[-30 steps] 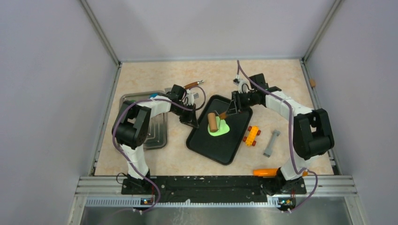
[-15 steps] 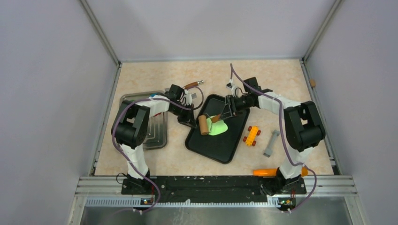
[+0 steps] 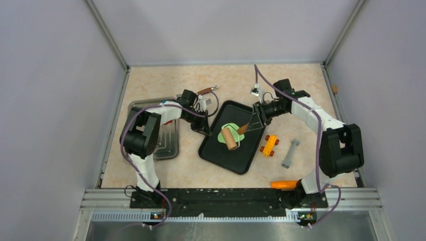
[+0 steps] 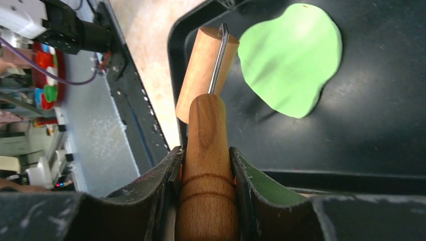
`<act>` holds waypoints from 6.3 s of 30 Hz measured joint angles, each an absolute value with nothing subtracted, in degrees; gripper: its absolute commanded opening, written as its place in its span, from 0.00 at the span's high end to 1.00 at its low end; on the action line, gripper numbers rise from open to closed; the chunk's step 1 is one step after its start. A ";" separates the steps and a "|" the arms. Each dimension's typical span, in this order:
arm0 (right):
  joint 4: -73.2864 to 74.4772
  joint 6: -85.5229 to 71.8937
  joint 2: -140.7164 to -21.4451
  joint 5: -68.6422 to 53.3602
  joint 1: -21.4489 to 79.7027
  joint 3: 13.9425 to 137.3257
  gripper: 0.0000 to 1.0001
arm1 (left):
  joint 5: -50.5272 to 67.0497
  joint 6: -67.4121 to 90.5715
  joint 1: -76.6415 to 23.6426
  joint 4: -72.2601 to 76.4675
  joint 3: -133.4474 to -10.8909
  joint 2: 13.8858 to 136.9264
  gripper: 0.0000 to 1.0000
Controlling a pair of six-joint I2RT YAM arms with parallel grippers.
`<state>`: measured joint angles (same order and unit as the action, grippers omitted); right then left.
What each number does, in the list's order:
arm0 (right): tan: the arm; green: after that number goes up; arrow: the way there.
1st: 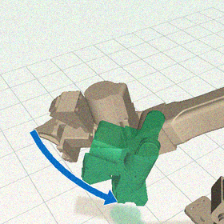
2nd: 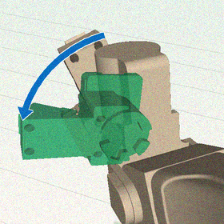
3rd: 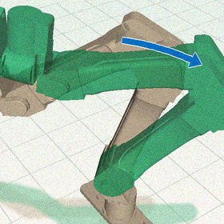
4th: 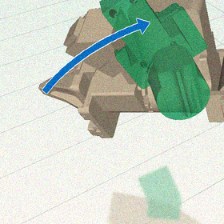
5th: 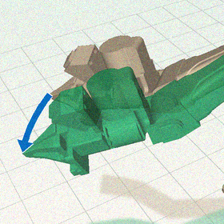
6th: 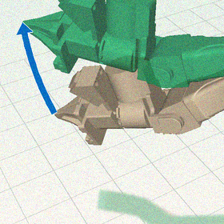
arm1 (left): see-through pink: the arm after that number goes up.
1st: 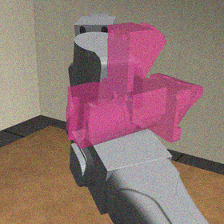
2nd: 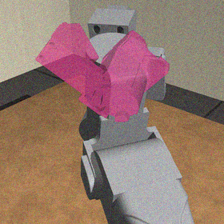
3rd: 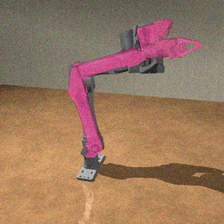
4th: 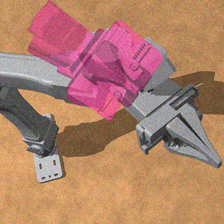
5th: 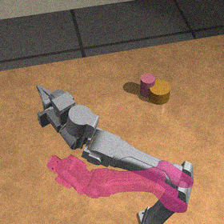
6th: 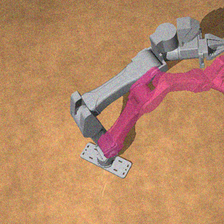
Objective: Roll out the dumpling wrappers from the dough
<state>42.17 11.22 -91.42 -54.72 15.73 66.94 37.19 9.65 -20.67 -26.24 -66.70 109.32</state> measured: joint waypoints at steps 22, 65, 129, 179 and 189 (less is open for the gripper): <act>38.81 9.85 -105.08 -52.56 12.95 69.45 1.00 | 37.52 8.40 -20.69 -27.70 -68.23 110.24 1.00; 42.57 4.25 -100.18 -40.62 10.55 67.92 1.00 | 37.08 7.77 -21.06 -26.63 -70.72 112.05 1.00; 29.67 -1.74 -96.49 -37.04 15.64 68.97 1.00 | 41.36 7.94 -19.29 -28.27 -71.99 114.06 1.00; 40.53 4.58 -91.57 -30.44 0.16 71.57 1.00 | 41.47 8.64 -19.57 -27.57 -72.01 114.06 1.00; 46.15 20.56 -90.39 -32.99 18.74 89.34 1.00 | 42.46 8.23 -19.20 -28.56 -72.79 114.83 1.00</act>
